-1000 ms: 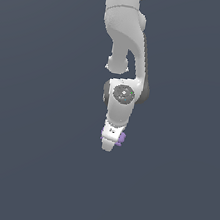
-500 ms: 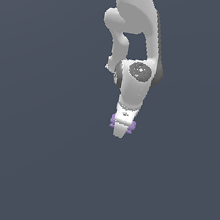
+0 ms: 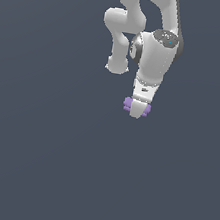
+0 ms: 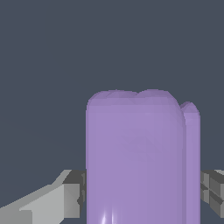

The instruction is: Pick up the object and move it to a goal position.

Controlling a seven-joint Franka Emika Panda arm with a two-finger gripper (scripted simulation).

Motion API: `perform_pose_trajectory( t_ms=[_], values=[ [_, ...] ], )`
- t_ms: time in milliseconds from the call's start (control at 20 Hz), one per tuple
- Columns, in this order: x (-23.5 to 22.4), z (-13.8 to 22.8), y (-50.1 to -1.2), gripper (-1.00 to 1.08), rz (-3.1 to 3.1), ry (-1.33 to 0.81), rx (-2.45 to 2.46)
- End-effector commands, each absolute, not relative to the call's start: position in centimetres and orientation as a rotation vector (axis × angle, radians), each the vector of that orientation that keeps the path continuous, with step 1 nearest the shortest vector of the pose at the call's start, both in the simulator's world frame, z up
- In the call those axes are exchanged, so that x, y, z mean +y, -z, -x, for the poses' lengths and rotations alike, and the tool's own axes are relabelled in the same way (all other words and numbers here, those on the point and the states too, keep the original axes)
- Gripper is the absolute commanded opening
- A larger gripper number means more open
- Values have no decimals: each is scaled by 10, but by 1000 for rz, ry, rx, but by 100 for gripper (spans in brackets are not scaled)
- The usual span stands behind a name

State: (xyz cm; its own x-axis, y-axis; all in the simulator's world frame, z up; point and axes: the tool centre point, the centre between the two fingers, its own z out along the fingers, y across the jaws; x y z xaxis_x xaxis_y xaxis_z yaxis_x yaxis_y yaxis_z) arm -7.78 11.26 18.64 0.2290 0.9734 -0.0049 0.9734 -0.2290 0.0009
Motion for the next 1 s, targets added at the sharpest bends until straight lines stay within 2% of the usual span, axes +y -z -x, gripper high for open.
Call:
perform_pose_trajectory(
  t_ms=[0, 500, 950],
  values=[
    [124, 90, -208, -100, -2460, 5, 1948],
    [159, 122, -272, -100, -2462, 1, 1950],
    [169, 130, -293, -100, -2464, 0, 1949]
  ],
)
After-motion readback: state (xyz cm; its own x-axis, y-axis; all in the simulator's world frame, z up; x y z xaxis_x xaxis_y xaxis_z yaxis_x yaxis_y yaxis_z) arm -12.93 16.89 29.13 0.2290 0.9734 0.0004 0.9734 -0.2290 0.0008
